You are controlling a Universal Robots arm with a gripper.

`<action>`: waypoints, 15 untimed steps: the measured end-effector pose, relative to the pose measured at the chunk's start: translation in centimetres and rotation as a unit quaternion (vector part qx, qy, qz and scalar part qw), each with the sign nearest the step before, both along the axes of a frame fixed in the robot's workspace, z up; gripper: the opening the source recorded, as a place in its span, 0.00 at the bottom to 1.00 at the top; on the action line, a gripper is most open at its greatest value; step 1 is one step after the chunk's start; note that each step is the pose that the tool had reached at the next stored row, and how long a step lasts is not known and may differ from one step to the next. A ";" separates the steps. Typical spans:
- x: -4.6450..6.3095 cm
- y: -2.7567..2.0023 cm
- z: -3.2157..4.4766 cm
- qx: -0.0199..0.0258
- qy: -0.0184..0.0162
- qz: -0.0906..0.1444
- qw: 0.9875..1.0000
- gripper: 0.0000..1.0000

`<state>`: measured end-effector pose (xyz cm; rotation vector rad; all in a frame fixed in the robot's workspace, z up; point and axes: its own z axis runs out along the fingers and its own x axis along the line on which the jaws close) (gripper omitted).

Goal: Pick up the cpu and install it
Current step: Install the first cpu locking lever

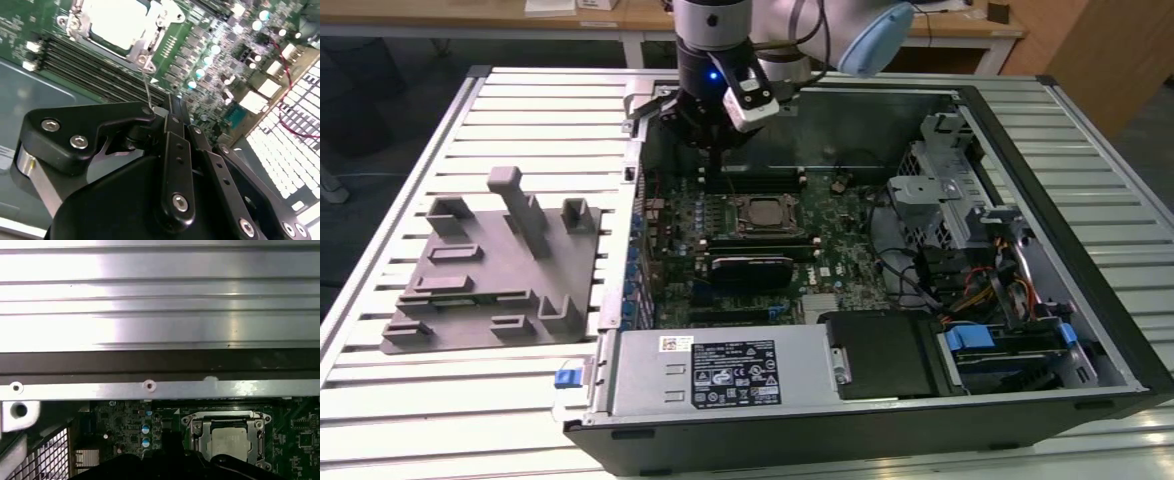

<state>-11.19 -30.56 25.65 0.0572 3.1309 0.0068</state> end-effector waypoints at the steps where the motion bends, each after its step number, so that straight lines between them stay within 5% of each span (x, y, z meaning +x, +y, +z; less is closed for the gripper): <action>1: 0.3 0.00 0.00 0.000 0.000 0.000 1.000 0.12; 15: 2.9 0.00 -0.04 0.000 0.000 0.000 1.000 0.12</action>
